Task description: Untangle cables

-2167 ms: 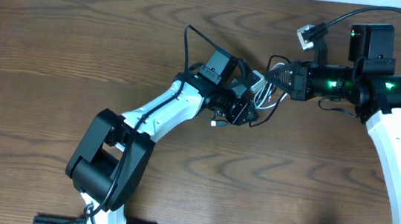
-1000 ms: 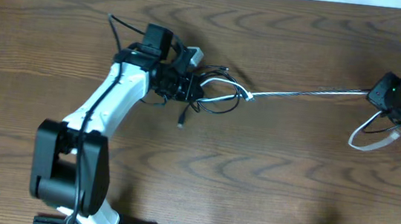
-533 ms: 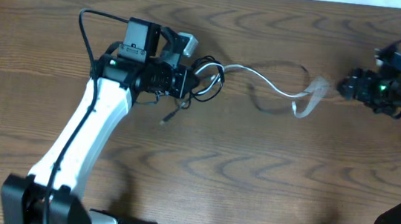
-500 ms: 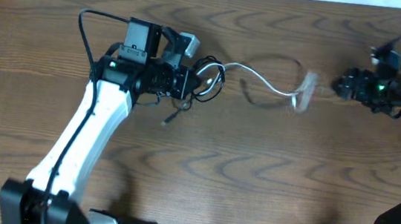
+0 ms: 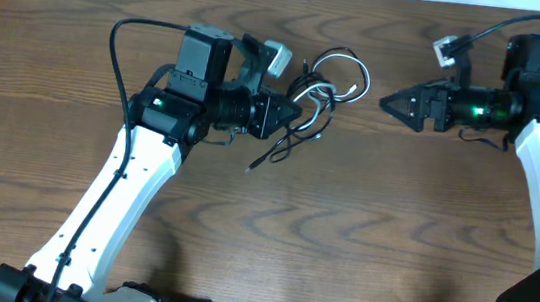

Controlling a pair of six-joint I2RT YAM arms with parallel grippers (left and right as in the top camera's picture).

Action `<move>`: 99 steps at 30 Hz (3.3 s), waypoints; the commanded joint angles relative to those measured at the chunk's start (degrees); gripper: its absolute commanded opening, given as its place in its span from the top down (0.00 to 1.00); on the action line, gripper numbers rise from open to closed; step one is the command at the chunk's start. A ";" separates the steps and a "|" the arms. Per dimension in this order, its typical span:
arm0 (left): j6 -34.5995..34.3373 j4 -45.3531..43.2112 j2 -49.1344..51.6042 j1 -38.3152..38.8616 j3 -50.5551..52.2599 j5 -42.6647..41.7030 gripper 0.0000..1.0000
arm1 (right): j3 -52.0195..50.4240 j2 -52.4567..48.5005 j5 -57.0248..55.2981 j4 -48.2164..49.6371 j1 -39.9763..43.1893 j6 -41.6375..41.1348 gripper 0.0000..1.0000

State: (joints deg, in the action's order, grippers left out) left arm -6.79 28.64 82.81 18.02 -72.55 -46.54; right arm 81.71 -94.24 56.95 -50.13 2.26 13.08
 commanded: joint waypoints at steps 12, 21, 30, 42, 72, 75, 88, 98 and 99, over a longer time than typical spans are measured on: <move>-15.61 -6.19 -0.94 -0.26 -0.04 -5.53 0.93 | 1.01 0.46 -12.39 7.17 -12.31 -15.96 0.32; -17.57 -7.87 -0.94 -0.24 -0.04 -5.62 0.92 | 1.01 0.31 -37.83 8.70 -19.96 -38.71 0.41; -17.79 -15.52 -0.96 -0.33 -0.04 -11.06 0.93 | 1.01 -4.04 -44.09 7.82 -21.03 -43.91 0.46; -20.13 -17.20 -0.98 -8.15 -0.07 -13.05 0.92 | 1.01 -5.18 -63.52 -3.91 -12.28 -40.28 0.59; -11.04 5.55 -0.94 -8.83 -0.04 5.51 0.88 | 0.98 -5.97 -29.94 -2.95 -9.05 -17.07 0.60; -11.08 10.67 -0.94 -8.83 -0.04 10.23 0.86 | 0.98 -5.97 -31.15 -2.16 -10.73 -17.14 0.52; -3.85 19.82 -0.76 2.40 -0.02 10.86 0.86 | 0.98 -5.97 -33.27 0.35 -11.26 -18.84 0.39; -24.30 20.26 2.47 7.34 0.02 49.44 0.76 | 0.98 -5.97 -33.48 0.20 -11.26 -18.80 0.38; -24.96 19.56 2.93 7.10 0.02 50.14 0.75 | 0.98 -5.97 -33.48 0.17 -11.26 -18.80 0.37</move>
State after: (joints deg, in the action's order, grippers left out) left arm -23.97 49.43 83.85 26.00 -71.29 -9.74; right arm 82.74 -100.60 23.40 -49.89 -8.86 -5.63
